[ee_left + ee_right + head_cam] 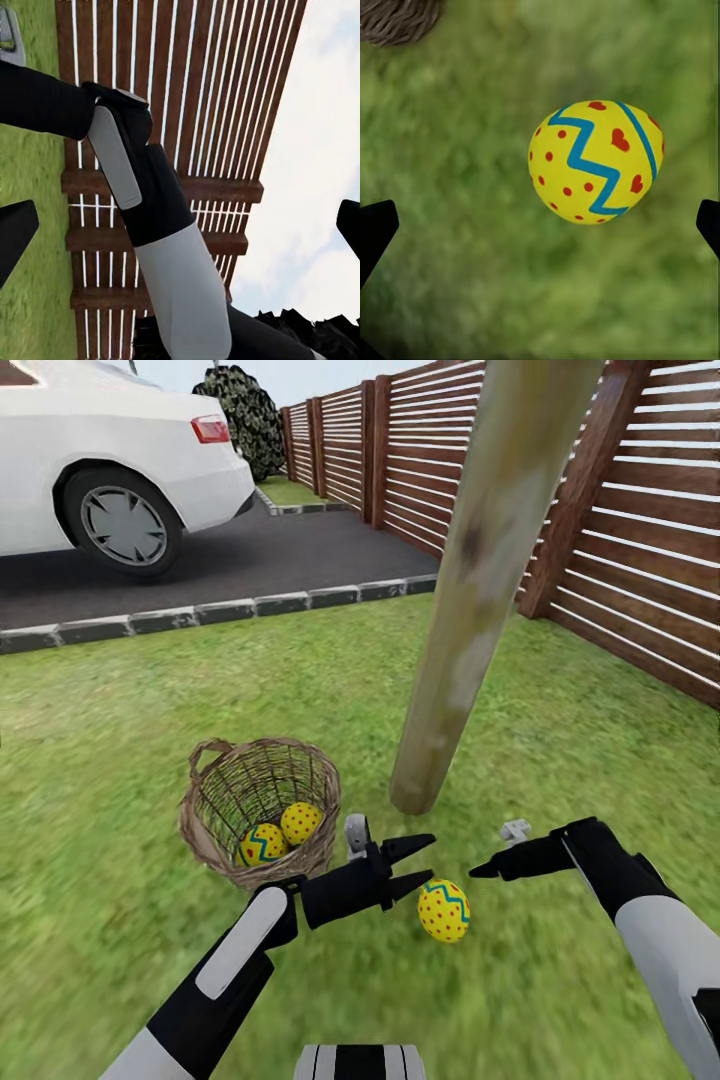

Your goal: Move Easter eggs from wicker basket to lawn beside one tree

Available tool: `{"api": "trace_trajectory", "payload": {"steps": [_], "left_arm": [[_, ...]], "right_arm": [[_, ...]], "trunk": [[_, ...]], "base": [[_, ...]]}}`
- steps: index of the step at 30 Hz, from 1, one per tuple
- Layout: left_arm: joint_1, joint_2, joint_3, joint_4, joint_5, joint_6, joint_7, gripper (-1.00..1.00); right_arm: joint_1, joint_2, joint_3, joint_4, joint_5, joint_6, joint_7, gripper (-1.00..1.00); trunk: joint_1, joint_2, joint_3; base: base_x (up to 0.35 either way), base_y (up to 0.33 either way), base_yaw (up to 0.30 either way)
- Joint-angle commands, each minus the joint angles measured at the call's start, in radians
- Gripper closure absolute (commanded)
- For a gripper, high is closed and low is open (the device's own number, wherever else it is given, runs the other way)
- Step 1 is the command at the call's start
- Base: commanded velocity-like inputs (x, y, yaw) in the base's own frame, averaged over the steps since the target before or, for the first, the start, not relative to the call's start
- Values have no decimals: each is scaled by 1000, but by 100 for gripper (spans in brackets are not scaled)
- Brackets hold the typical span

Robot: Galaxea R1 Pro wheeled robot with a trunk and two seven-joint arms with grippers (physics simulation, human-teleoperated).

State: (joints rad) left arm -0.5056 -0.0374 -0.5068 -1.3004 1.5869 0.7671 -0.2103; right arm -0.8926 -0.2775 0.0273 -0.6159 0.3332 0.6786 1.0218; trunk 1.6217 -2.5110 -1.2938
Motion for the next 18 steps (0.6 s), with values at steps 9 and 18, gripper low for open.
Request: {"api": "trace_trajectory", "payload": {"steps": [9,18], "left_arm": [[-1,1,-1,-2,1,3,-5,-100],[-1,1,-1,-1,1,3,-7,-100]], "right_arm": [[4,6,3,6,6,1,3,-100],[4,4,3,10,5,1,3,-100]], "trunk": [[-4,2,34],[-8,4,69]], "base": [[0,0,0],[0,0,0]]}}
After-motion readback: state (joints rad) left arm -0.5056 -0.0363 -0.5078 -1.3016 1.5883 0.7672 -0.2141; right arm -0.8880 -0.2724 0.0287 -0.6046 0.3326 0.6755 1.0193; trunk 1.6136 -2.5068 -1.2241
